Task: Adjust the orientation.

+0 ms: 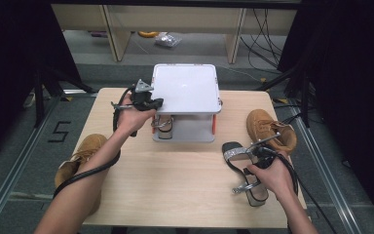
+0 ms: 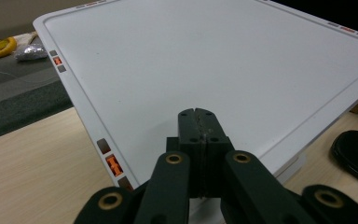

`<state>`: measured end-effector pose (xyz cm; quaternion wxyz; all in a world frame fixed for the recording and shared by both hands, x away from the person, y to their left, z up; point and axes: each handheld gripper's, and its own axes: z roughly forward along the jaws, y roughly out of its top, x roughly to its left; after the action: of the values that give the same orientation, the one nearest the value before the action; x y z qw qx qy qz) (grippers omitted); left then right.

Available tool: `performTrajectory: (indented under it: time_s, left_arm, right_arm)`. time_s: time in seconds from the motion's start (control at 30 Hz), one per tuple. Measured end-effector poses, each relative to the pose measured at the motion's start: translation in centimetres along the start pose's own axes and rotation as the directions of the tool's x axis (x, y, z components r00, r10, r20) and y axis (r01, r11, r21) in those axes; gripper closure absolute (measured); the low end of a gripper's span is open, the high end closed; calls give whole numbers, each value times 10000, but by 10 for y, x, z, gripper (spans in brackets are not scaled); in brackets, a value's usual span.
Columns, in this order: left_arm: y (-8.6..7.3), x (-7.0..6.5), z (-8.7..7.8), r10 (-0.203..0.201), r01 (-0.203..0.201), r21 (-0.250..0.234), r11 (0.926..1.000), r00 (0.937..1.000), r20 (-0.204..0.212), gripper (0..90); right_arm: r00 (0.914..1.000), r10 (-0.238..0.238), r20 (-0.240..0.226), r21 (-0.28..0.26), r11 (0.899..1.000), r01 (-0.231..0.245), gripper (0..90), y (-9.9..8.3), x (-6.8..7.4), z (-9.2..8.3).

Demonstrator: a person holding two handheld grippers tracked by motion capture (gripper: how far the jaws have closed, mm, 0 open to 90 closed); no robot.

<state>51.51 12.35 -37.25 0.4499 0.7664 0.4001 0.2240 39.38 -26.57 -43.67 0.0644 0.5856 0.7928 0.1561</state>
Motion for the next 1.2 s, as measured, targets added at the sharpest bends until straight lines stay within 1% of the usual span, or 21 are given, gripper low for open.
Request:
performTrajectory:
  time_s: [0.03,0.07,0.2,0.27,0.3,0.33,0.4,0.43,0.5,0.73,0.8,0.83,0.87,0.9,0.93,0.97,1.0,1.03,1.1,1.13,1.2]
  left_arm:
    - [0,0,0,-23,23,-12,10000,10000,4,898]
    - [0,0,0,-32,32,-11,10000,10000,10,898]
    - [0,0,0,-23,23,-31,10000,10000,-2,898]
    - [0,0,0,-5,5,-4,10000,10000,-7,898]
    - [0,0,0,9,-9,4,10000,10000,-14,898]
    - [0,0,0,11,-11,4,10000,10000,-19,898]
    - [0,0,0,12,-12,-12,10000,10000,2,898]
    - [0,0,0,7,-7,-5,10000,10000,1,898]
    - [1,0,0,-14,14,7,10000,10000,21,898]
    - [1,0,1,31,-31,12,10000,10000,25,898]
    - [1,0,0,43,-43,15,10000,10000,15,898]
    - [1,0,0,43,-43,15,10000,10000,15,898]
    - [1,0,0,18,-18,13,10000,10000,25,898]
    - [1,0,0,18,-18,13,10000,10000,25,897]
    - [1,0,0,47,-47,23,10000,10000,36,898]
    - [1,0,1,37,-37,-22,10000,10000,76,897]
    - [1,0,1,42,-42,-25,10000,10000,74,898]
    - [1,0,1,38,-38,-23,10000,10000,64,897]
    - [1,0,0,46,-46,21,10000,10000,31,898]
    - [1,0,0,35,-35,12,10000,10000,34,897]
    - [1,0,0,51,-51,14,10000,10000,30,897]
  right_arm:
    - [10000,-99,6,25,9999,99,489,0,-1,2]
    - [10000,21,15,111,9999,-22,483,0,0,3]
    - [9998,-173,-8,238,9996,173,453,1,-2,8]
    - [10000,-62,-5,405,9992,62,439,2,-1,7]
    - [9997,123,215,534,9985,-135,430,3,1,7]
    - [9996,-111,270,553,9984,96,422,3,-1,8]
    - [9991,-128,392,651,9978,102,416,4,0,8]
    - [9992,66,386,846,9964,-98,392,4,2,9]
    - [9989,-41,475,1158,9933,-14,381,4,2,12]
    - [9994,147,317,1554,9877,-195,367,5,1,23]
    - [9995,36,329,1776,9841,-93,366,6,1,27]
    - [9995,36,329,1776,9841,-93,366,6,1,27]
    - [9998,-14,-182,2030,9792,50,367,7,-1,31]
    - [9998,-14,-182,2030,9792,50,367,7,-1,31]
    - [9996,32,268,2063,9784,-87,367,9,1,32]
    - [9992,82,385,2131,9769,-162,367,10,2,33]
    - [9995,-56,311,2172,9761,-12,367,11,2,33]
    - [9988,5,499,2125,9771,-111,367,11,3,35]
    - [9985,6,552,2066,9783,-120,366,11,4,36]
    - [9989,-125,450,2415,9704,13,366,14,3,37]
    - [9985,-121,535,2353,9719,-8,370,14,4,40]
